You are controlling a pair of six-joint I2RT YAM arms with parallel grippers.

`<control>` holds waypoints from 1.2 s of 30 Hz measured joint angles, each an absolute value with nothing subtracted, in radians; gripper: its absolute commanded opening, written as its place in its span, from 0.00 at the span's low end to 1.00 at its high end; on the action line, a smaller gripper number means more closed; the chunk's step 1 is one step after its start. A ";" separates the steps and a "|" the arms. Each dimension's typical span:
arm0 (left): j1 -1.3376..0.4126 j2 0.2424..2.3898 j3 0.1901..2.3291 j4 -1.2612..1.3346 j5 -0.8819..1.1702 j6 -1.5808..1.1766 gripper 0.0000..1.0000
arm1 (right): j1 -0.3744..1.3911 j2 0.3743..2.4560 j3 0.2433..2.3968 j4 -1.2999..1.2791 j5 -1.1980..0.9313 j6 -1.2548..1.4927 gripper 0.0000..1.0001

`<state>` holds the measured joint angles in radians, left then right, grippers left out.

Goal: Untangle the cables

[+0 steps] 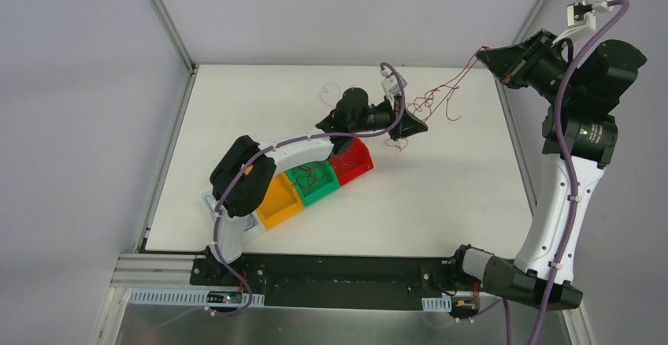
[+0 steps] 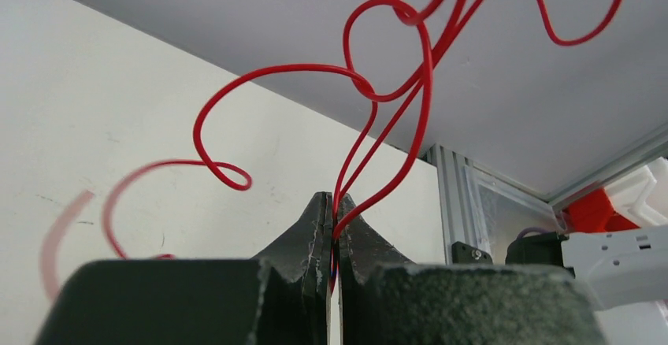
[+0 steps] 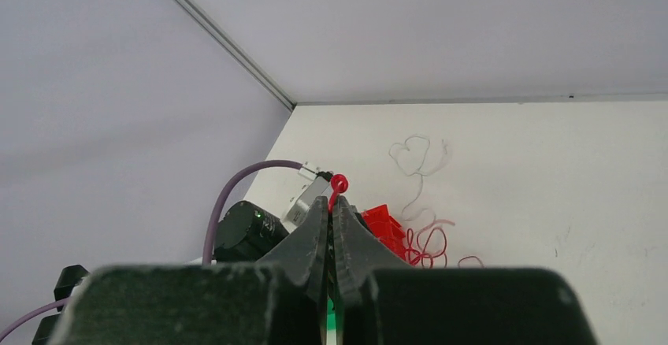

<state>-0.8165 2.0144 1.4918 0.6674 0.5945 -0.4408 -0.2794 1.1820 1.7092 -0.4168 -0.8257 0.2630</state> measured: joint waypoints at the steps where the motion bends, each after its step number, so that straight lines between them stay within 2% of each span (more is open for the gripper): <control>1: -0.817 2.000 1.465 0.678 0.595 -0.427 0.00 | -0.280 1.186 1.713 -0.423 -0.826 0.263 0.00; 9: -0.790 1.879 1.391 0.617 0.637 -0.367 0.00 | -0.289 1.166 1.670 -0.408 -0.916 0.279 0.00; 14: -0.777 1.855 1.444 0.506 0.713 -0.296 0.04 | -0.294 1.093 1.571 -0.345 -1.001 0.307 0.00; 20: -0.779 1.818 1.484 0.416 0.774 -0.189 0.00 | -0.294 1.077 1.554 -0.332 -1.056 0.316 0.00; 21: -0.779 1.807 1.484 0.405 0.777 -0.170 0.03 | -0.294 1.077 1.554 -0.332 -1.061 0.316 0.00; 24: -0.779 1.774 1.467 0.401 0.776 -0.105 0.31 | -0.294 1.077 1.554 -0.334 -1.069 0.313 0.00; 28: -0.777 1.710 1.403 0.374 0.776 -0.022 0.52 | -0.294 1.093 1.575 -0.323 -1.087 0.332 0.00; 36: -0.770 1.639 1.353 0.336 0.768 0.053 0.56 | -0.294 1.112 1.589 -0.233 -1.135 0.428 0.00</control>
<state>-0.7700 1.6386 1.3533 0.3359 0.7681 0.0532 -0.2935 1.1118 1.5887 -0.2333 -1.1351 0.4278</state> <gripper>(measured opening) 0.537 0.008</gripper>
